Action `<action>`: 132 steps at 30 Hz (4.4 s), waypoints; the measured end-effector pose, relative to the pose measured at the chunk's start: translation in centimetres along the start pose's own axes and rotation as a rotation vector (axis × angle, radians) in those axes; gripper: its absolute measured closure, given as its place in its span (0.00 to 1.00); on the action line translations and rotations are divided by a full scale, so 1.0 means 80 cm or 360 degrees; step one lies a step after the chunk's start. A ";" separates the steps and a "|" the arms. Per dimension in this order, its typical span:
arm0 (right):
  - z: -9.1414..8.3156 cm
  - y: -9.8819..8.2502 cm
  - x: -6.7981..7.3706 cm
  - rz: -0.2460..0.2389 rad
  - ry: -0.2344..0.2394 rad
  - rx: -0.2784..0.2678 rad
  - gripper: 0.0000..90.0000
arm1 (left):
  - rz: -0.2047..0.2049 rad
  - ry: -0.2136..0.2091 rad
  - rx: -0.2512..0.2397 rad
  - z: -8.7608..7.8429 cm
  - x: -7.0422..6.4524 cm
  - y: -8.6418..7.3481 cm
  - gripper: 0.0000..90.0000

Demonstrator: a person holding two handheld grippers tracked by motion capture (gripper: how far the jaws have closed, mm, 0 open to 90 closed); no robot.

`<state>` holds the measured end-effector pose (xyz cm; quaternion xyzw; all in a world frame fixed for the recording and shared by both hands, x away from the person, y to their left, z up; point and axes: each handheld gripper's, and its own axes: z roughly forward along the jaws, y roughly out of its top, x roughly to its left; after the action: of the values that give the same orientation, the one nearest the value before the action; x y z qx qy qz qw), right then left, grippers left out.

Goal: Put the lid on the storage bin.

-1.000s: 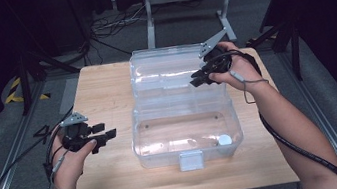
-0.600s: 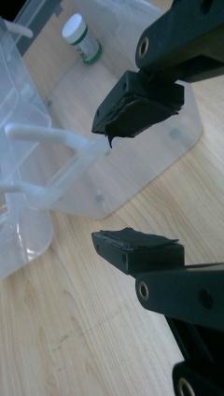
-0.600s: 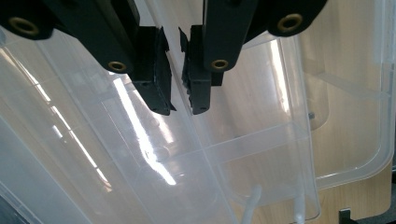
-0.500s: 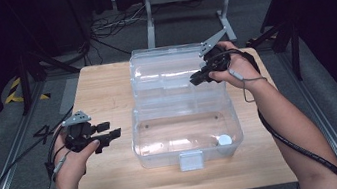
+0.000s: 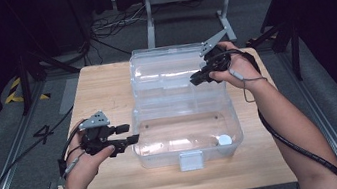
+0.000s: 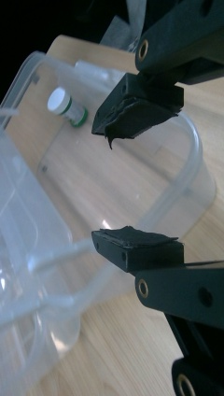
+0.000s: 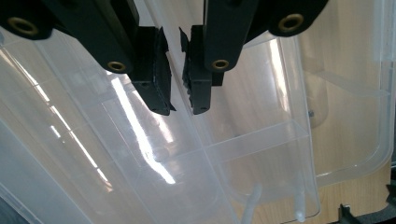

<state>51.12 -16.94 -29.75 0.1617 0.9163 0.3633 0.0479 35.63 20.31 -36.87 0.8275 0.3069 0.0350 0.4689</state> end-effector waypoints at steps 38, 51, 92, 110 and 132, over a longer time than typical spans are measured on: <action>-0.001 -0.004 -0.001 0.0039 0.0005 -0.0038 0.88 | 0.0223 -0.0282 0.0494 0.063 -0.034 -0.010 0.68; 0.000 -0.004 0.000 0.0038 0.0005 -0.0038 0.88 | 0.0328 -0.0248 0.0532 0.066 -0.038 -0.011 0.84; -0.013 -0.015 0.039 -0.0110 -0.0016 -0.0140 0.94 | 0.0299 -0.0232 0.0537 0.066 -0.039 -0.011 0.84; -0.023 -0.022 0.063 -0.0157 0.0013 -0.0145 0.95 | 0.0290 -0.0229 0.0534 0.066 -0.039 -0.011 0.84; -0.028 -0.030 0.085 -0.0184 0.0031 -0.0146 0.96 | 0.0294 -0.0229 0.0538 0.068 -0.039 -0.011 0.84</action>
<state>43.65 -17.80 -29.54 0.1025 0.9069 0.4031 0.0674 34.52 14.86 -39.86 0.9194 0.1969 -0.0333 0.3389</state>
